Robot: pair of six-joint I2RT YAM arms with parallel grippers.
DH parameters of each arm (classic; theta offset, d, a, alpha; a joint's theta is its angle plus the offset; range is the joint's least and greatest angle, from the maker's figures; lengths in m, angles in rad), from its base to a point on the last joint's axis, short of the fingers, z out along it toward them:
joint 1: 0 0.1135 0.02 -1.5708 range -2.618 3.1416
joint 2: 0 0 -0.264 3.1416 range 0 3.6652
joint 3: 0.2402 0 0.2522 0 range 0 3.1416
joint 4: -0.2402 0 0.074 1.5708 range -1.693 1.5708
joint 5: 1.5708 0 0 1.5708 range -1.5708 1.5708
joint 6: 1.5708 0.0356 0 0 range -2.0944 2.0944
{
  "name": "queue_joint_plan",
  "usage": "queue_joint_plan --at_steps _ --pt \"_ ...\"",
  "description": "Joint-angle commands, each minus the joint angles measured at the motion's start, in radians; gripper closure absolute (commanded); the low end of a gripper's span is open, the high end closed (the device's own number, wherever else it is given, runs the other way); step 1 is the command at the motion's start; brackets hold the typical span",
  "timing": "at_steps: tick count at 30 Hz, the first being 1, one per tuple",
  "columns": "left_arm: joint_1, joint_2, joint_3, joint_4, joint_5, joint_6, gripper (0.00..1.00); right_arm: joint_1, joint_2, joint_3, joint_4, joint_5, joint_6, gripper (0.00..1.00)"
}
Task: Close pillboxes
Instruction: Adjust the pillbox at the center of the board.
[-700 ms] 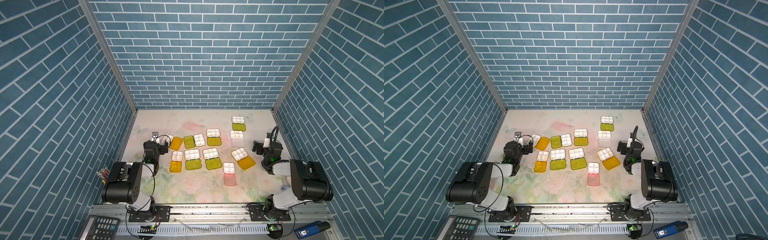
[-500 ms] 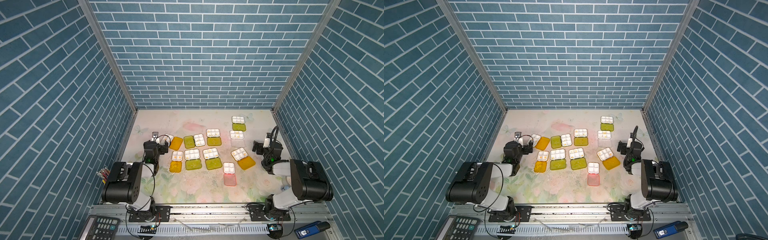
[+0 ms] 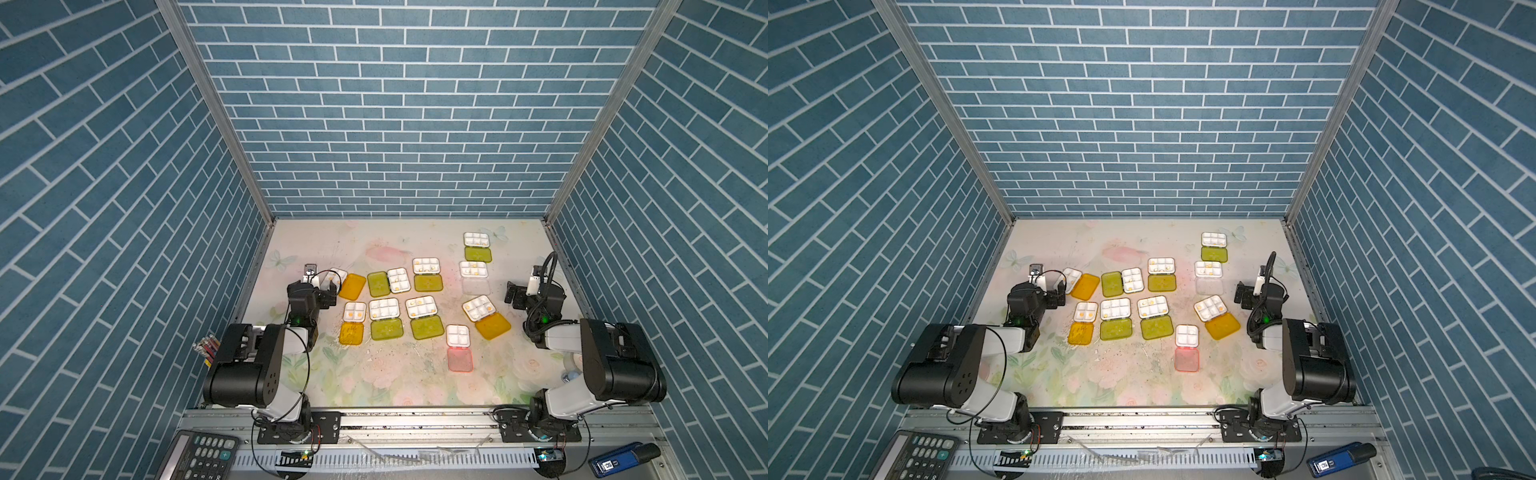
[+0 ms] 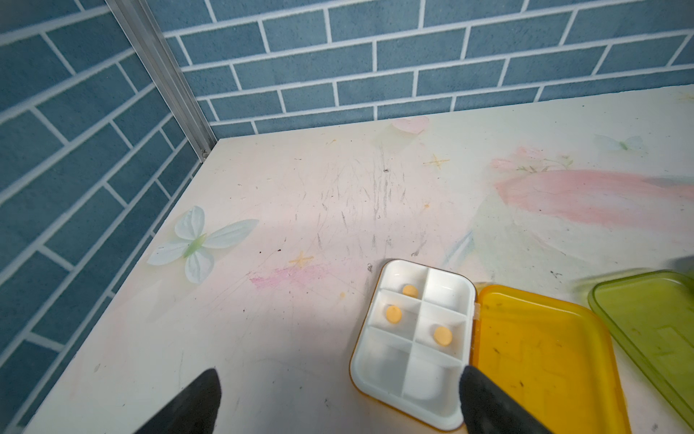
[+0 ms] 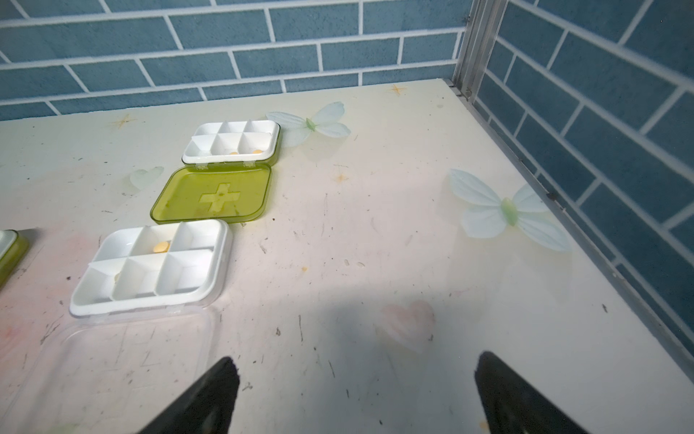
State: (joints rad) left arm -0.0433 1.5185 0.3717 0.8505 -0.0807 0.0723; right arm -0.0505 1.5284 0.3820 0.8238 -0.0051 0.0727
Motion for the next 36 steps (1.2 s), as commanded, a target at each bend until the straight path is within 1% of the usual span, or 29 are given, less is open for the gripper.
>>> queue_joint_plan --at_steps 1,19,22,26,28,30,31,33,34,36 --pt "0.003 0.011 0.020 0.004 0.012 0.005 0.00 0.000 0.013 0.020 0.021 -0.004 -0.028 0.01" --pt "0.003 0.008 0.017 0.008 0.012 0.007 0.00 -0.002 0.012 0.020 0.022 -0.006 -0.028 0.01" --pt "0.006 0.010 0.023 -0.004 0.028 0.006 0.00 -0.002 0.014 0.021 0.021 -0.006 -0.028 0.01" --pt "0.005 0.001 0.028 -0.013 0.013 0.003 0.00 -0.002 0.011 0.018 0.024 -0.002 -0.030 0.01" --pt "0.004 -0.042 0.046 -0.079 0.024 0.010 0.01 0.002 -0.008 0.031 -0.012 0.074 -0.005 0.01" --pt "0.003 -0.109 0.055 -0.153 0.019 0.009 0.00 0.002 -0.062 0.070 -0.128 0.147 0.022 0.01" --pt "0.003 -0.139 0.052 -0.167 0.005 0.003 0.01 0.003 -0.087 0.104 -0.209 0.165 0.025 0.01" --pt "0.001 -0.210 0.047 -0.203 0.000 0.007 0.01 0.003 -0.126 0.149 -0.308 0.171 0.027 0.01" --pt "-0.004 -0.248 0.052 -0.228 -0.001 0.004 0.01 0.004 -0.145 0.158 -0.330 0.177 0.029 0.01" --pt "-0.004 -0.348 0.073 -0.266 0.001 -0.056 0.00 0.005 -0.214 0.167 -0.369 0.188 0.057 0.01"
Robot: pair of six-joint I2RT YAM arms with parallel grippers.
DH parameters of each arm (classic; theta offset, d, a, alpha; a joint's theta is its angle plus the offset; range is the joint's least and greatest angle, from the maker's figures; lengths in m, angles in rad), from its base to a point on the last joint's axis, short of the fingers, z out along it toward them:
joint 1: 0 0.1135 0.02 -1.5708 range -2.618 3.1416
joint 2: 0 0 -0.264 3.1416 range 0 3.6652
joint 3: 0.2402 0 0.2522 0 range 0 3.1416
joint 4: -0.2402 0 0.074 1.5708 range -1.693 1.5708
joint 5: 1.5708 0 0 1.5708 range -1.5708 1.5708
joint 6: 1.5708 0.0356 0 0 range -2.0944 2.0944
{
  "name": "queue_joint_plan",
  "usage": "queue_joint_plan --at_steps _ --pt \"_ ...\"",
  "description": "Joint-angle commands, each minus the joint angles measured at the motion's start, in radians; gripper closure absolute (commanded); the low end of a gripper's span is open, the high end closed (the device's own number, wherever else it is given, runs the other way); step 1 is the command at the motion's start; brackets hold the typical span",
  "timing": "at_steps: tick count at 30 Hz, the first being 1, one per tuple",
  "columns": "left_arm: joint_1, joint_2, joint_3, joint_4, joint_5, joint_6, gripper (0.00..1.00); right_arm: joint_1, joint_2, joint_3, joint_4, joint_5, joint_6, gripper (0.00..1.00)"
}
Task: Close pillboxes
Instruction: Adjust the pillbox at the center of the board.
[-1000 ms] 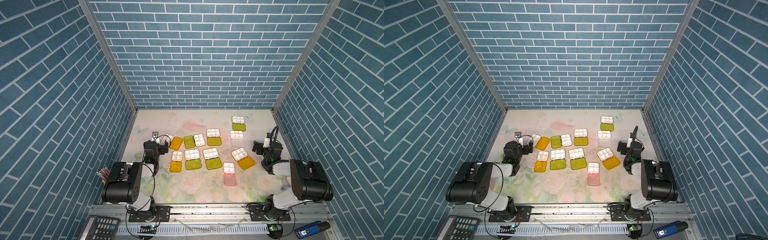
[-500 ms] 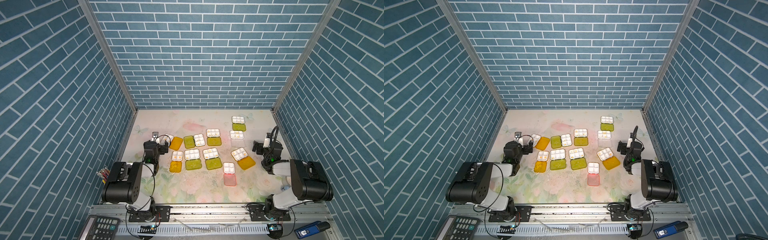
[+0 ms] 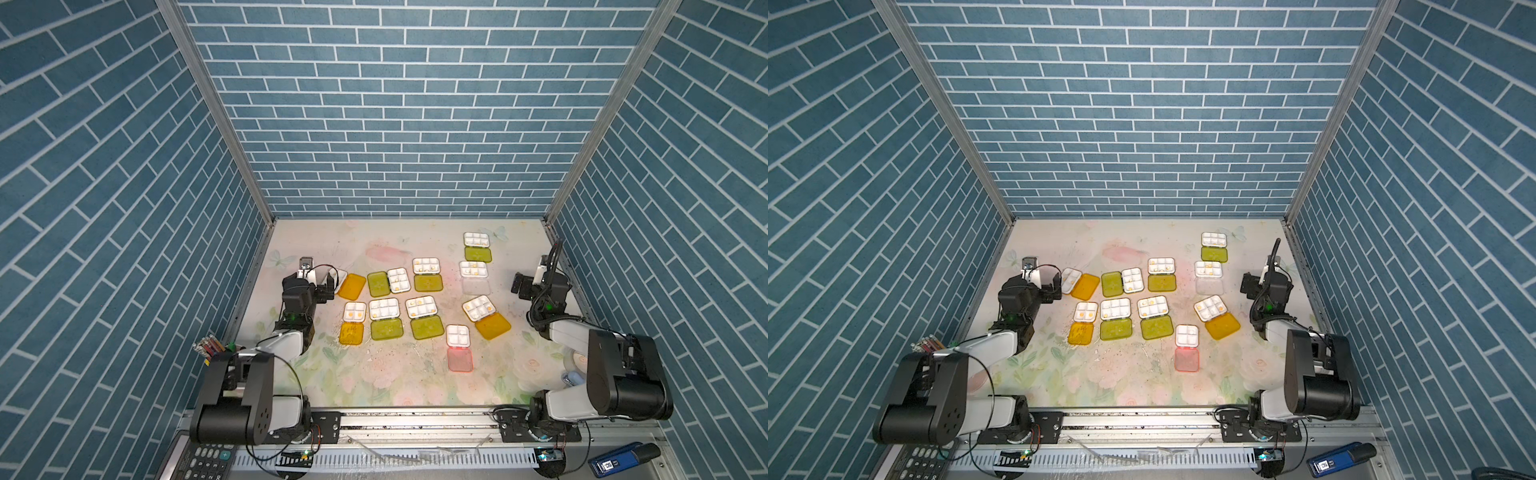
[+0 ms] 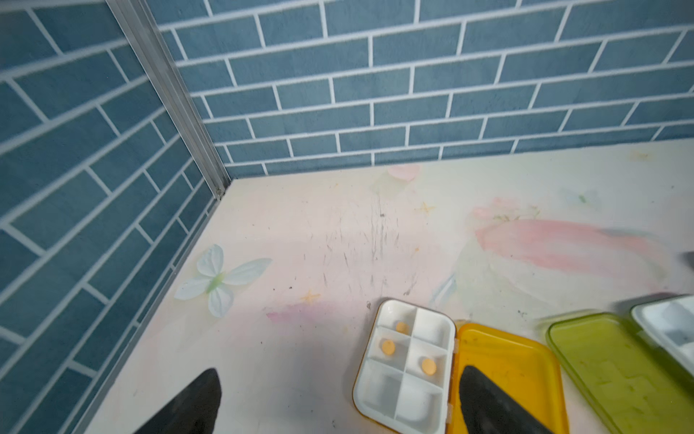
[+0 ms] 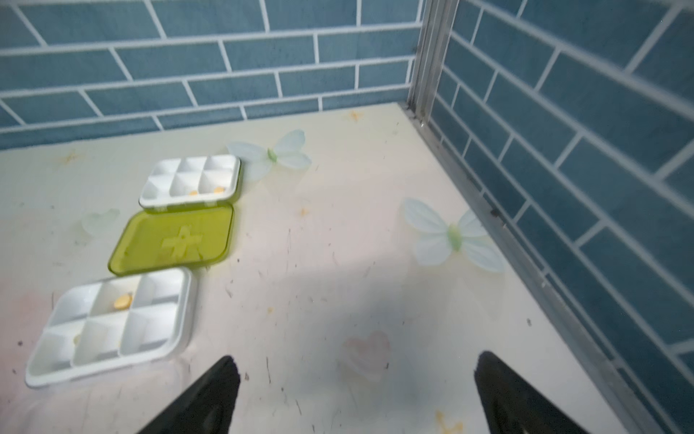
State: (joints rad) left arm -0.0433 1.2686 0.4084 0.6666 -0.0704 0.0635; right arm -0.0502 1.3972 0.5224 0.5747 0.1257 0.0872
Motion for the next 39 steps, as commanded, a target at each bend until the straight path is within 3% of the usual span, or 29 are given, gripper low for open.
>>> queue_joint_plan --at_steps 1,3,5,6,9,11,13,16,20,29,33,39 --pt "-0.006 -0.144 0.053 -0.107 0.000 -0.069 0.00 0.004 -0.114 0.041 -0.158 0.068 0.069 0.01" --pt "-0.006 -0.220 0.132 -0.208 0.027 -0.143 0.00 0.003 -0.195 0.115 -0.330 0.062 0.138 0.01" --pt "-0.006 -0.263 0.245 -0.368 0.053 -0.224 0.01 0.001 -0.249 0.195 -0.473 -0.028 0.173 0.01" --pt "-0.006 -0.282 0.311 -0.456 0.056 -0.320 0.01 -0.001 -0.272 0.215 -0.493 -0.085 0.204 0.01" --pt "-0.004 -0.309 0.432 -0.607 0.086 -0.568 0.00 -0.012 -0.324 0.152 -0.380 -0.140 0.463 0.01" --pt "-0.004 -0.332 0.440 -0.610 0.130 -0.613 0.00 -0.013 -0.310 0.178 -0.423 -0.154 0.520 0.10" --pt "-0.002 -0.354 0.408 -0.576 0.137 -0.692 0.01 -0.012 -0.258 0.274 -0.561 -0.205 0.490 0.23" --pt "0.006 -0.347 0.416 -0.597 0.205 -0.713 0.00 -0.011 -0.187 0.371 -0.726 -0.312 0.469 0.39" --pt "0.006 -0.293 0.407 -0.520 0.348 -0.751 0.00 -0.004 -0.148 0.399 -0.814 -0.364 0.474 0.49" --pt "0.004 -0.049 0.507 -0.545 0.467 -1.009 0.13 0.066 -0.085 0.439 -0.947 -0.360 0.450 0.48" --pt "-0.025 0.014 0.570 -0.625 0.486 -0.981 0.14 0.138 -0.050 0.484 -1.019 -0.327 0.405 0.46" --pt "-0.141 0.069 0.647 -0.800 0.517 -0.903 0.16 0.253 0.013 0.533 -1.089 -0.309 0.364 0.41"
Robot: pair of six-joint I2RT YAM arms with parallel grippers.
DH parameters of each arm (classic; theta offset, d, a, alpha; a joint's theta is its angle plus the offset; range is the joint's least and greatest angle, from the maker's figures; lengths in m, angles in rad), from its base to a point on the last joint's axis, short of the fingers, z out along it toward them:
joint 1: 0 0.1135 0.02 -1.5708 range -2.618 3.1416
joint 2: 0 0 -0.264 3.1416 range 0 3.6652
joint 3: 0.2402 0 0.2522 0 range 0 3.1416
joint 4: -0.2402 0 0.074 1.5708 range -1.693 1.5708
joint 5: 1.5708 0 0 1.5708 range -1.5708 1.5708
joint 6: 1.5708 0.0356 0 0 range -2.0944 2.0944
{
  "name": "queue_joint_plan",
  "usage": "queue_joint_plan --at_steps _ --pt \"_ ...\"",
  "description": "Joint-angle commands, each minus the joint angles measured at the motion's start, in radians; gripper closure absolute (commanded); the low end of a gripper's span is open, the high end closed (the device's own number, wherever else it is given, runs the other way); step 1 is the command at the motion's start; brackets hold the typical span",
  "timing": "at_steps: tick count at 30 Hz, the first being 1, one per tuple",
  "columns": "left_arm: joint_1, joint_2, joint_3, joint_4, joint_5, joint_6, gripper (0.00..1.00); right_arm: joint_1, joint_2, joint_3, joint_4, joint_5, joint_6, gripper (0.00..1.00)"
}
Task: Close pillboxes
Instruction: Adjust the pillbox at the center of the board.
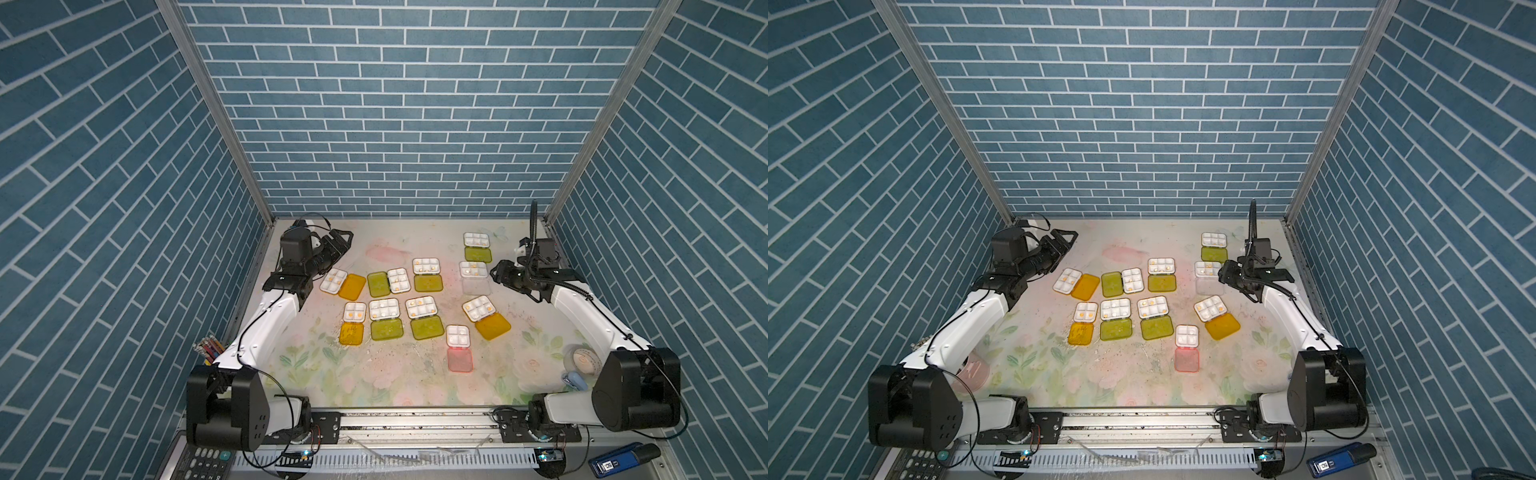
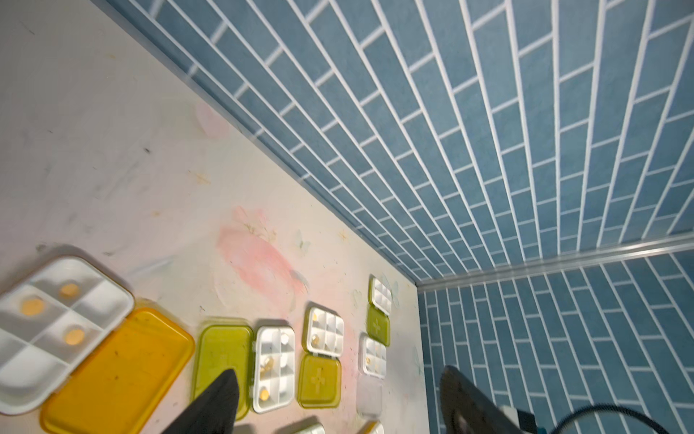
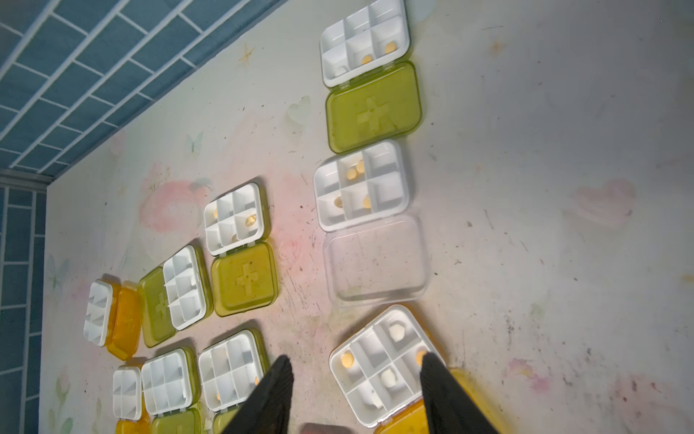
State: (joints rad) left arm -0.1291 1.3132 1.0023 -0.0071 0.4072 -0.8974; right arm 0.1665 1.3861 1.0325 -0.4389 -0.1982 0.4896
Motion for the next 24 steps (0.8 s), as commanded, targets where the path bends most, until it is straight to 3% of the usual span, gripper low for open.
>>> queue_joint_plan --at_steps 1,4,10,24 --pt "-0.079 0.032 0.064 -0.168 0.023 0.083 0.17 0.050 0.031 0.028 -0.080 0.016 -0.039 0.41" --pt "-0.129 0.049 0.065 -0.250 0.000 0.146 0.17 0.106 0.054 0.042 -0.084 0.025 -0.041 0.40" --pt "-0.129 0.081 0.055 -0.284 0.019 0.155 0.15 0.239 0.162 0.099 -0.077 0.047 -0.032 0.36" --pt "-0.112 0.149 0.017 -0.215 0.093 0.080 0.13 0.400 0.407 0.275 -0.107 0.128 -0.009 0.29"
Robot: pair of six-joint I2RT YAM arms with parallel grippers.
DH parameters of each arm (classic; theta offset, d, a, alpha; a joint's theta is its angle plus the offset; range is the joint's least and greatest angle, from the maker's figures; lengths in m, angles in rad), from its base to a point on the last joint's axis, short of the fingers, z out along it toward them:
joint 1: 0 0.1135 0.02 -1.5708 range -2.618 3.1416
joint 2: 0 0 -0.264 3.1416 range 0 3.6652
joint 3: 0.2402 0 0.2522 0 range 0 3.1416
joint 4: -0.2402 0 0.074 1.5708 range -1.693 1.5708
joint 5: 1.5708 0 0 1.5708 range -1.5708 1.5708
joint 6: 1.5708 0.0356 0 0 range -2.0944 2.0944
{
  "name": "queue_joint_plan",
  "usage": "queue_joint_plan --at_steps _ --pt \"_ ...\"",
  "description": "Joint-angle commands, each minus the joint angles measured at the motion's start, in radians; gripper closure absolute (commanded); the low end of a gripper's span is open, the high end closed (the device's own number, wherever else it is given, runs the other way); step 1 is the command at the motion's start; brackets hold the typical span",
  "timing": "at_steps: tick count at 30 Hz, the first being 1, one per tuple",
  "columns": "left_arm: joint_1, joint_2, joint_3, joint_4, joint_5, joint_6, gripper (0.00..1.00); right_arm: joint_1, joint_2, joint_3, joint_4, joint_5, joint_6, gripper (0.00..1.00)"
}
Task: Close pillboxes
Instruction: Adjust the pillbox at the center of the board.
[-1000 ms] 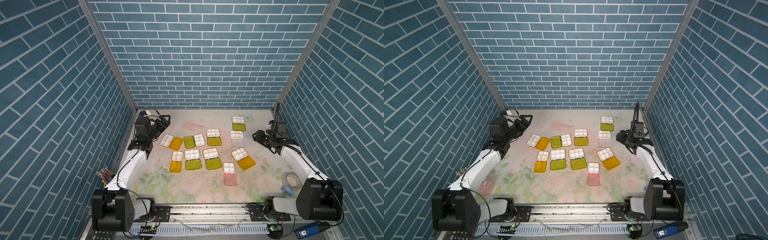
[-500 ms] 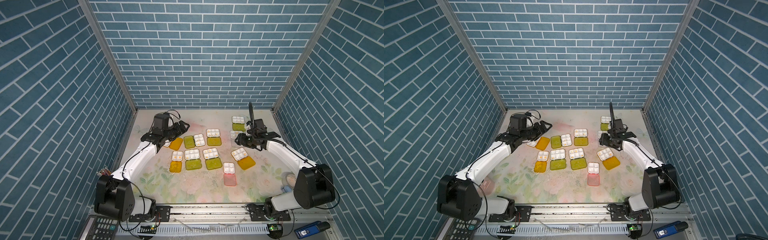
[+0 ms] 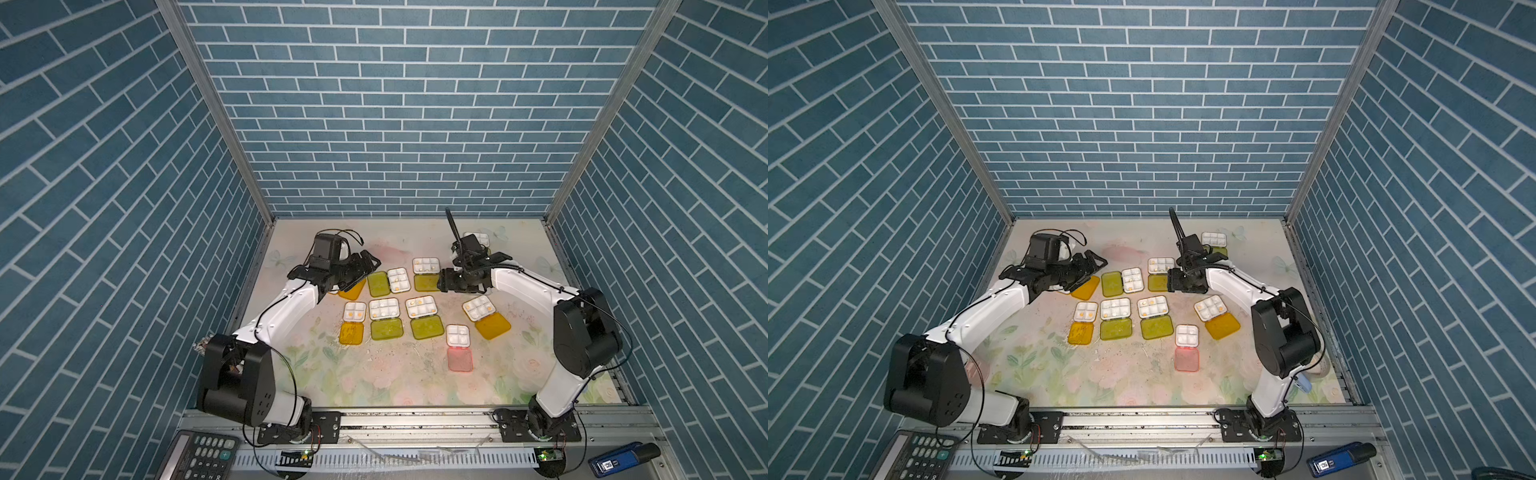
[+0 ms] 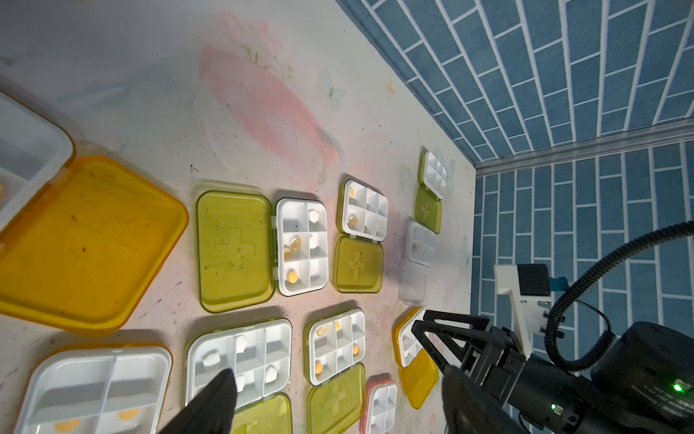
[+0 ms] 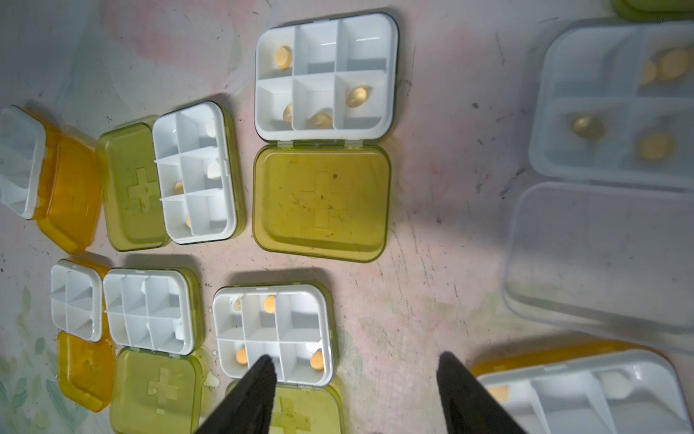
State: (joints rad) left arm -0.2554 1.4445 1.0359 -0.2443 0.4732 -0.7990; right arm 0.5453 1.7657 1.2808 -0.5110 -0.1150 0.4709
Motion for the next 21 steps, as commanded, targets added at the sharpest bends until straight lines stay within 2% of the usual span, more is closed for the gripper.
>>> queue_joint_plan --at_steps 1,7,21 --pt "0.019 0.023 -0.019 0.027 0.033 -0.025 0.13 0.028 0.038 0.030 -0.030 0.047 0.015 0.29" --pt "0.048 0.032 -0.038 0.067 0.068 -0.068 0.13 0.072 0.091 0.062 -0.034 0.102 0.014 0.26" --pt "0.087 0.034 -0.039 0.075 0.080 -0.080 0.12 0.150 0.201 0.190 -0.085 0.269 -0.032 0.23"
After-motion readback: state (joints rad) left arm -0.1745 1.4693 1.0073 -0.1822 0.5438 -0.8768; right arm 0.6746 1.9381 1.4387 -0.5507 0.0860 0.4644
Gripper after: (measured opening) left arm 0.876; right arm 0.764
